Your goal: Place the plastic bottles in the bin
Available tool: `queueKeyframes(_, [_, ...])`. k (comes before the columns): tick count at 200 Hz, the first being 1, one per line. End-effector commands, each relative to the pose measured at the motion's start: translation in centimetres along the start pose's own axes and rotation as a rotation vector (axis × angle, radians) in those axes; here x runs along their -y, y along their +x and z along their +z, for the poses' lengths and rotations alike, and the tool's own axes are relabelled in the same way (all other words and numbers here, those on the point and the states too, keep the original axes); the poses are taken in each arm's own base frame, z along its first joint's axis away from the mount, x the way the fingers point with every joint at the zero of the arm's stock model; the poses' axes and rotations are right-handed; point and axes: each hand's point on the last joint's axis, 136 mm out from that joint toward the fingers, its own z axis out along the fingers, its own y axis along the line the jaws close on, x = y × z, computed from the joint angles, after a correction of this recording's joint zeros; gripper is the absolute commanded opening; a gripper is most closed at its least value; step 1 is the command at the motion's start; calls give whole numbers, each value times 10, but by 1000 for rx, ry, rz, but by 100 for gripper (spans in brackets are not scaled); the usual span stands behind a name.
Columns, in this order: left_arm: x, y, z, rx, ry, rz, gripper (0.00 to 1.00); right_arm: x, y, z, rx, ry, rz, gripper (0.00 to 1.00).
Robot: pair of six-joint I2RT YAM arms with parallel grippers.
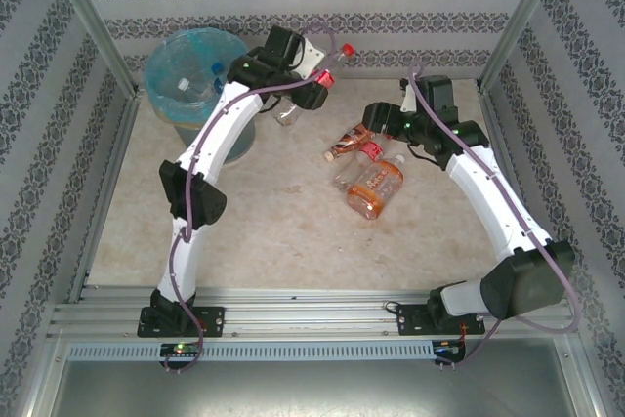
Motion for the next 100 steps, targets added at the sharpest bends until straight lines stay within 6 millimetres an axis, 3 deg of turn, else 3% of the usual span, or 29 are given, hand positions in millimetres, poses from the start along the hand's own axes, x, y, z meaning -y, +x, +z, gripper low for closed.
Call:
queueKeyframes(1, [9, -14, -21, 58, 53, -40, 61, -31, -15, -17, 57, -81, -31, 77])
queueKeyframes(54, [8, -46, -109, 217, -28, 26, 62, -73, -7, -22, 69, -165, -96, 77])
queueKeyframes(71, [-4, -48, -137, 246, -94, 38, 62, -94, -6, -28, 79, -205, -134, 77])
queueKeyframes(100, [-39, -36, -175, 250, -216, 12, 61, -135, -10, -36, 128, -282, -198, 77])
